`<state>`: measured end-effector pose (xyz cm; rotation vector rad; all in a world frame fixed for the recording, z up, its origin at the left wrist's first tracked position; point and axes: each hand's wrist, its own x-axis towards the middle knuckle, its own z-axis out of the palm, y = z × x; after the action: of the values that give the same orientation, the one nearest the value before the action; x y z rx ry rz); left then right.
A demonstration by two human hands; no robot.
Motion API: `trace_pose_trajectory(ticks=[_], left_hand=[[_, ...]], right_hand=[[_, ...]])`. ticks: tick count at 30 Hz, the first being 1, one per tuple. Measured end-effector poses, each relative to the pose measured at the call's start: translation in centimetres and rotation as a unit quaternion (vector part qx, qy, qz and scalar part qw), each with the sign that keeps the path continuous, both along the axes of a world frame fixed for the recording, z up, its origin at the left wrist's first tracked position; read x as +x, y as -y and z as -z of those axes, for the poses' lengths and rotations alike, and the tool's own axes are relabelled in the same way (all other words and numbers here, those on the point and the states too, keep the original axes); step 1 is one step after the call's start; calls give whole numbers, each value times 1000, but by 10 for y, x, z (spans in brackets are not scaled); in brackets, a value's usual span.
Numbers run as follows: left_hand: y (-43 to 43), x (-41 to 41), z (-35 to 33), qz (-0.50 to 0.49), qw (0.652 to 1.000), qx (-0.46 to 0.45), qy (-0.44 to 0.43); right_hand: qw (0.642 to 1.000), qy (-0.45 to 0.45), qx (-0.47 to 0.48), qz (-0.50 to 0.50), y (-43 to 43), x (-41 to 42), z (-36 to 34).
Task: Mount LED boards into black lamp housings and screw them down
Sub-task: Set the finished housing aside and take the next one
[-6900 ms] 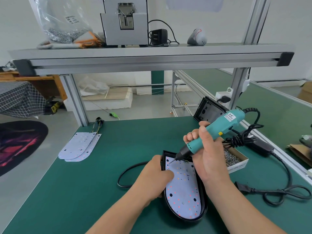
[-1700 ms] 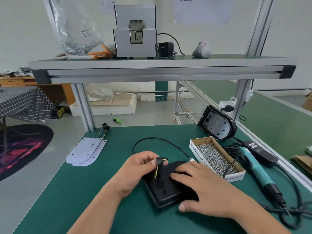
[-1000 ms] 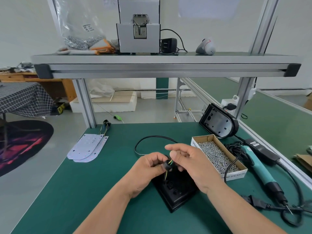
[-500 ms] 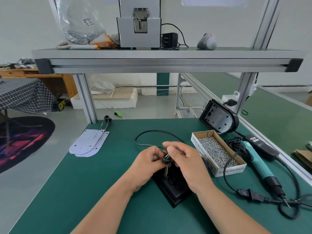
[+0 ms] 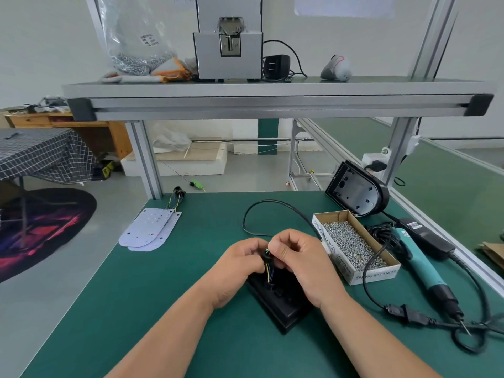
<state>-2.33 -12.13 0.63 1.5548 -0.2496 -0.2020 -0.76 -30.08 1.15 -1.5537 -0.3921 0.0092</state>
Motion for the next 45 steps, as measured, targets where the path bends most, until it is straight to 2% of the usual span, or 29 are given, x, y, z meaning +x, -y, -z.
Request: trace_pose_trajectory(ticks=[4,11,13,17,23,30,39,45], left_hand=[[-6,-9,1,2,1000,2,21],[1,-20,3,-104,989,69,83],[4,-23,1,-98,988,82,82],[7,-29,0,-70,989,102,80],[11,-30,-4,-90,990,79,75],[13,-32,-5,-96,992,42,64],[11,-29,1,-17,990,119,72],[9,-30,5,-1,986,139,86]], right_hand=[[998,25,-51,14,-4,-3,-2],[979,92,-157,91,-9,-10,-5],[976,115,-156,101,-10,-13,-3],[980,99,-132,114,-8,-16,0],[991,81,-73,76,-4,-16,-3],[992,69,-40,95,-4,-13,3],[990,62,-43,119,-3,-12,12],[986,65,-45,143,-4,-12,13]])
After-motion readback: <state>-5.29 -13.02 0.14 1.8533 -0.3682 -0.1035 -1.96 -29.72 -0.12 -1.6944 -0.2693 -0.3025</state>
